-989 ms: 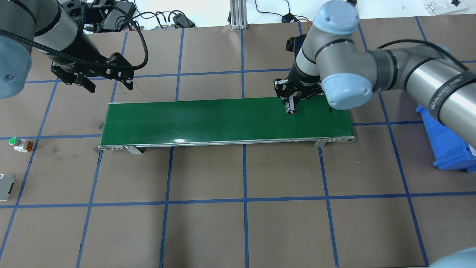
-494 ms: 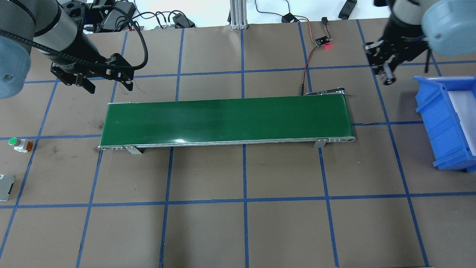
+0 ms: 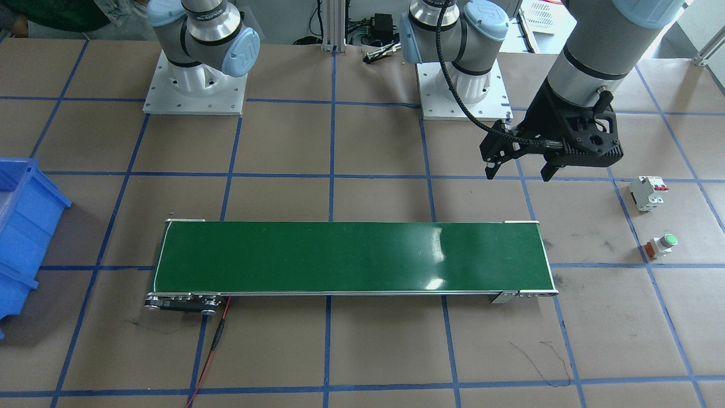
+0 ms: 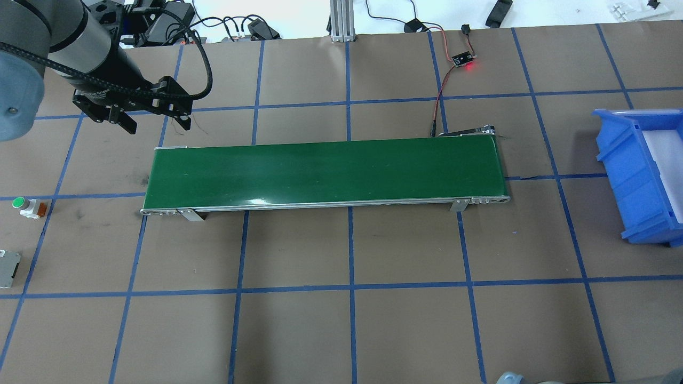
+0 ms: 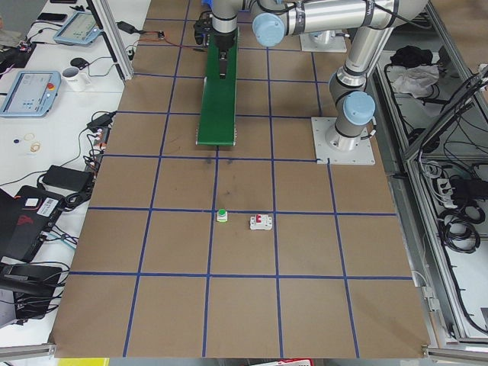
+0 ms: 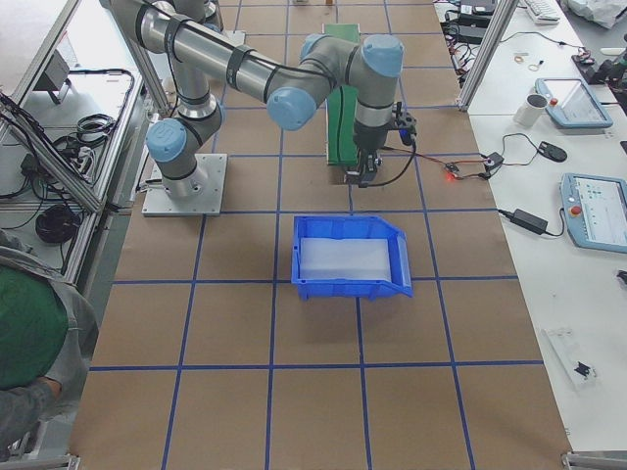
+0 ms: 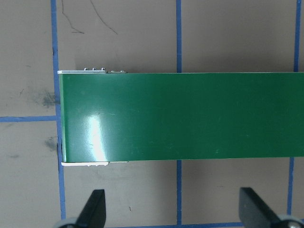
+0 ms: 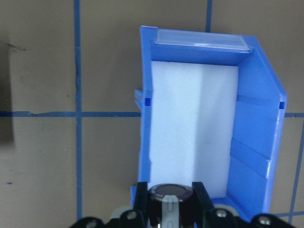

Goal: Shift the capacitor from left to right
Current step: 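Lift the capacitor with the right gripper and carry it into the blue bin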

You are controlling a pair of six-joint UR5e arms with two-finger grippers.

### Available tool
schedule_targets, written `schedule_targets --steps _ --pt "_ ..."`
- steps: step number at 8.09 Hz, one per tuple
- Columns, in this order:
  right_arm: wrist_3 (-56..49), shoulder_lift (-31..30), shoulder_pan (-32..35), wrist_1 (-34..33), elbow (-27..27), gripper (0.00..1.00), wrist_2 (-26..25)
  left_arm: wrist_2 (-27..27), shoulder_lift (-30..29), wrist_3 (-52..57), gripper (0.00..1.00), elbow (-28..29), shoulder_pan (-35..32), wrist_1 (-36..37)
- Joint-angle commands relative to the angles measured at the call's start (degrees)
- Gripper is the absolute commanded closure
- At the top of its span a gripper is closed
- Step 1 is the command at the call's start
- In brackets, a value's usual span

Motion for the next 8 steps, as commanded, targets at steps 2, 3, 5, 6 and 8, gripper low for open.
schedule_targets --steps 2,3,5,6,8 --pt "-13.8 10.1 -13.3 -10.1 4.0 1.0 1.3 0.0 0.0 0.0 0.0 -0.1 0.0 0.0" --pt "-15.4 12.8 -15.2 -13.7 5.4 1.0 4.5 0.0 0.0 0.1 0.0 -0.1 0.0 0.0" --pt "-15.3 15.2 -15.4 -17.5 7.8 1.0 6.4 0.0 0.0 0.1 0.0 -0.1 0.0 0.0" --pt "-15.0 15.2 -15.4 -19.6 9.2 1.0 8.4 0.0 0.0 0.1 0.0 -0.1 0.0 0.0" --pt "-15.1 15.1 -15.1 -20.0 9.7 0.94 12.8 0.0 0.0 0.1 0.0 -0.1 -0.1 0.0"
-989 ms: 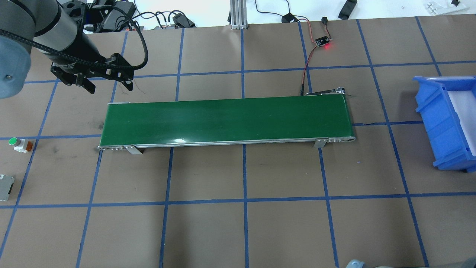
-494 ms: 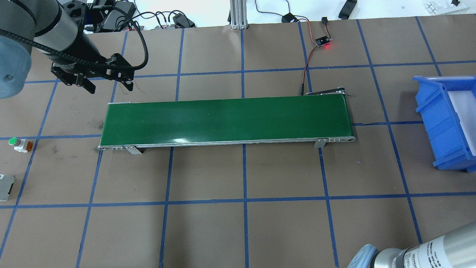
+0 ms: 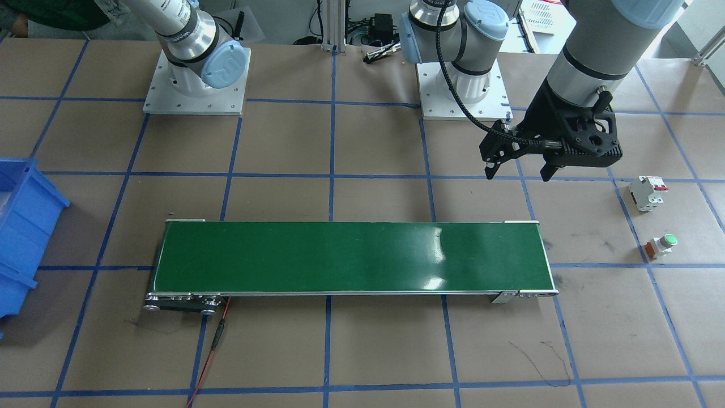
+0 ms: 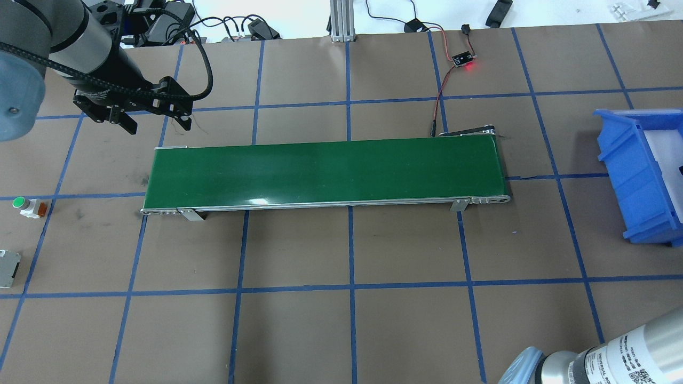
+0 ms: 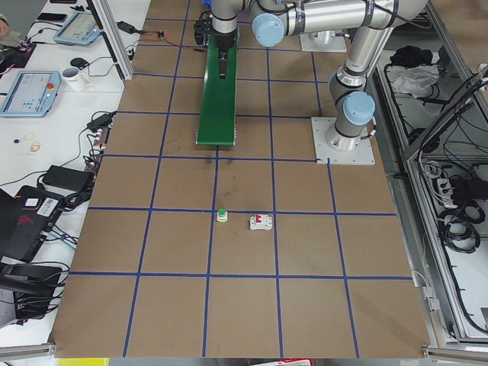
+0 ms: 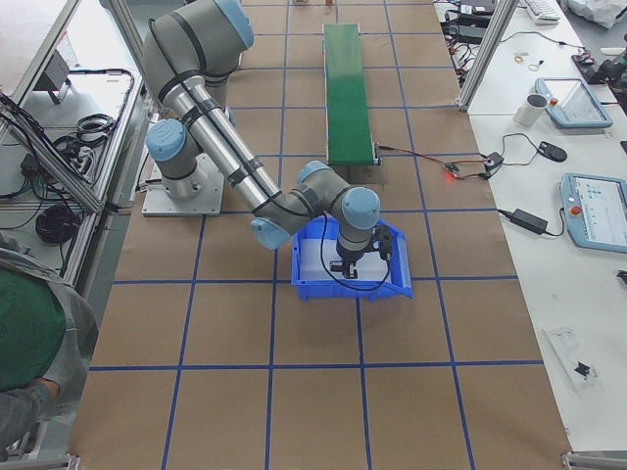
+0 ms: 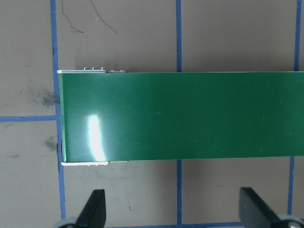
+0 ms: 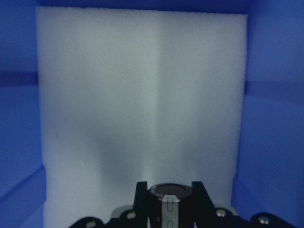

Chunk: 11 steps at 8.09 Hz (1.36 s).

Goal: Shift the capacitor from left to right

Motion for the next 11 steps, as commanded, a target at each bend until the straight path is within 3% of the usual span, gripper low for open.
schedule_targets --steps 1,2,4,5,6,8,11 --pt "-0.5 -0.3 0.2 -2.9 0.7 0.7 7.9 0.0 0.0 0.0 0.0 0.0 0.0 -0.1" --pt "-0.5 -0.8 0.3 -3.0 0.7 0.41 9.2 0.0 0.0 0.0 0.0 0.0 -0.1 0.0" --pt "-0.3 -1.3 1.2 -3.0 0.7 0.07 9.4 -0.1 0.1 0.0 0.0 0.0 -0.2 -0.1" --pt "-0.1 -1.9 1.4 -2.8 0.7 0.0 9.3 -0.3 -0.1 -0.3 0.0 -0.2 -0.3 0.0" --pt "0.3 -3.1 1.4 -2.1 0.5 0.0 9.1 -0.3 0.0 -0.3 0.0 0.0 -0.3 0.0" --pt "0.6 -11.4 2.6 1.8 -0.4 0.0 9.0 -0.2 0.1 -0.2 0.0 0.1 -0.3 0.0" --pt "10.0 -20.8 9.7 19.3 -5.4 0.0 6.4 -0.1 0.1 0.0 0.0 0.1 -0.3 0.0"
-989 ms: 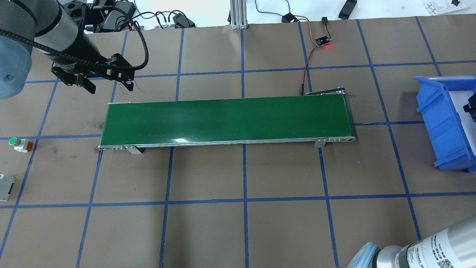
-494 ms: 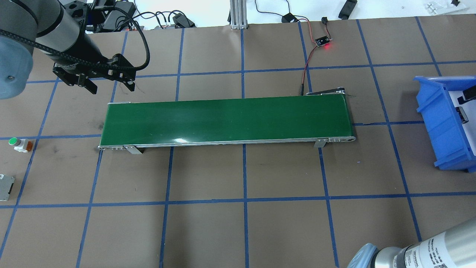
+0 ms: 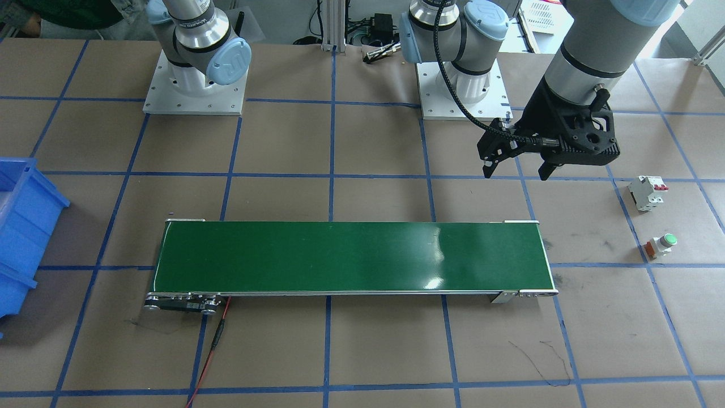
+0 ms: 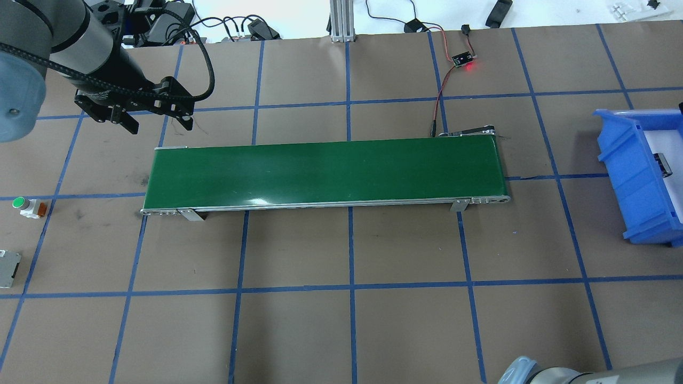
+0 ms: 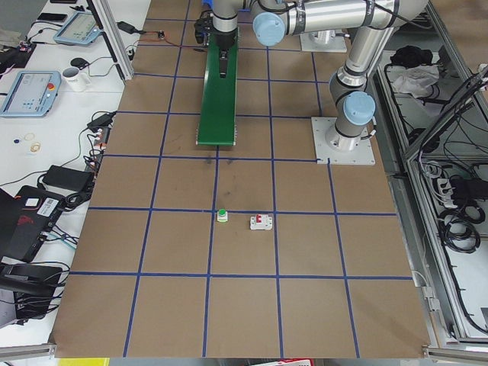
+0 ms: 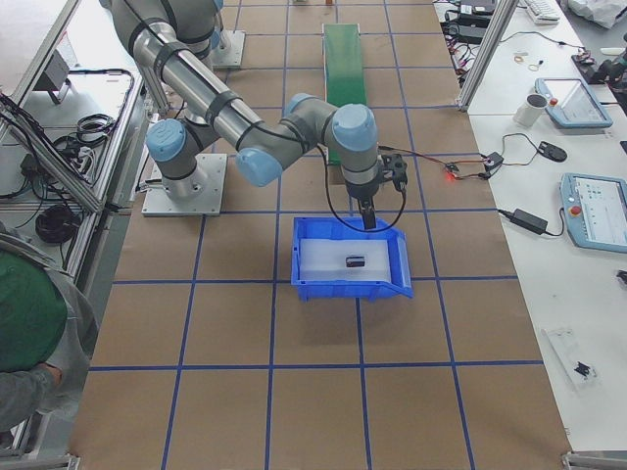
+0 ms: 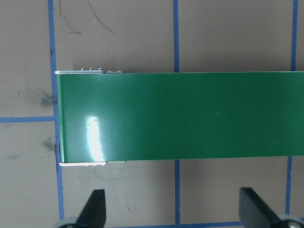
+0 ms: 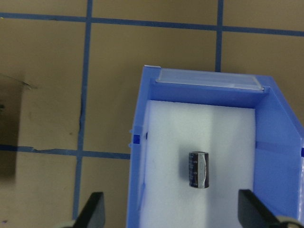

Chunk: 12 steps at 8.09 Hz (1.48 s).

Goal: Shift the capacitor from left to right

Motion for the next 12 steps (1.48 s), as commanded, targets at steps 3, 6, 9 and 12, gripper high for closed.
schedule_targets --steps 3,6,9,12 --pt "27.2 -8.6 21.5 16.8 -5.0 0.0 -5.7 0.0 0.1 0.1 0.0 0.0 0.0 0.0" --pt "44.4 -8.5 34.9 17.2 -4.1 0.0 -7.1 0.0 0.1 0.1 0.0 0.0 0.0 0.0" --pt "50.1 -7.8 38.7 17.4 -3.3 0.0 -7.2 0.0 0.1 0.1 0.0 0.0 0.0 0.0" --pt "49.8 -7.8 38.7 17.1 -2.8 0.0 -7.2 0.0 0.2 0.1 0.0 0.0 0.0 0.0"
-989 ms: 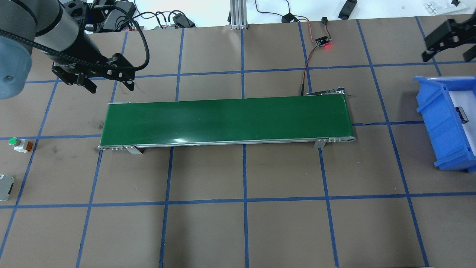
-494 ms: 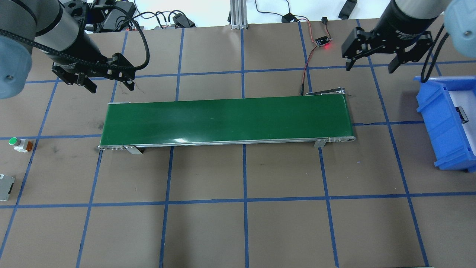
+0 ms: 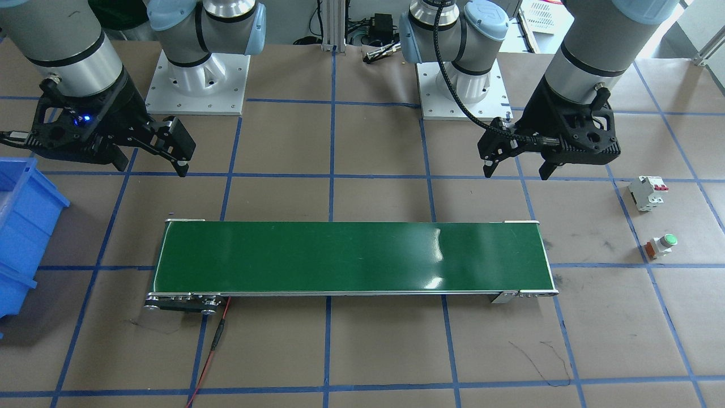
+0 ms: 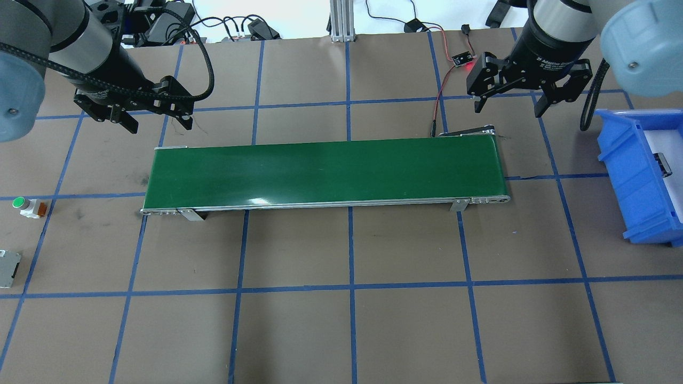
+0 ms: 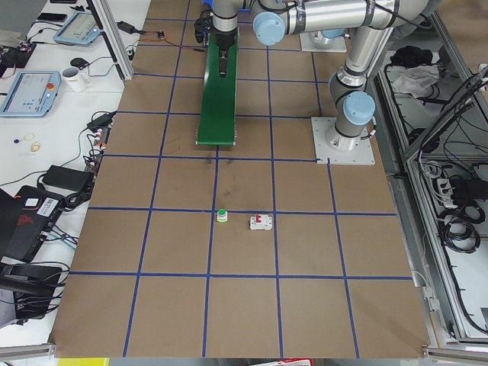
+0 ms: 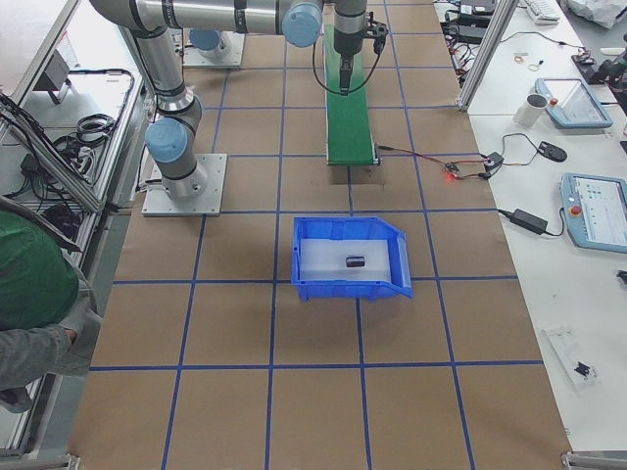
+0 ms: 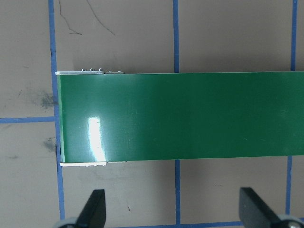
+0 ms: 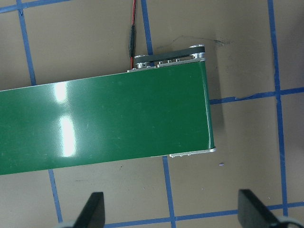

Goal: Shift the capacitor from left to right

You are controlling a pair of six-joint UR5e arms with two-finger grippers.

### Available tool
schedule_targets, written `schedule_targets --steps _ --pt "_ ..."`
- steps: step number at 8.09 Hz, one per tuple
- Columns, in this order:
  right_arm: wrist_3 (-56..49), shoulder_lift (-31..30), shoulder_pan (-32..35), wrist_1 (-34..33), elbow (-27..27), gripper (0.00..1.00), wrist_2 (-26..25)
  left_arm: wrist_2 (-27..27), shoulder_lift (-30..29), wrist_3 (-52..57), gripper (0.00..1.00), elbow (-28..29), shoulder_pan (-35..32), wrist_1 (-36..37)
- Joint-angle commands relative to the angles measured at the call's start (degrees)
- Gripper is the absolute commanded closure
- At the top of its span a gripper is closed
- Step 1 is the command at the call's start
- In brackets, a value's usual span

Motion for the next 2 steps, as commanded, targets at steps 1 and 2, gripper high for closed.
schedule_targets --steps 1,2 --pt "0.1 0.1 0.1 -0.1 0.2 0.0 0.0 0.0 0.0 0.0 0.0 0.0 0.0 0.0" --pt "0.1 0.1 0.1 -0.1 0.2 0.0 0.1 0.0 0.1 0.0 0.0 0.0 0.0 0.0"
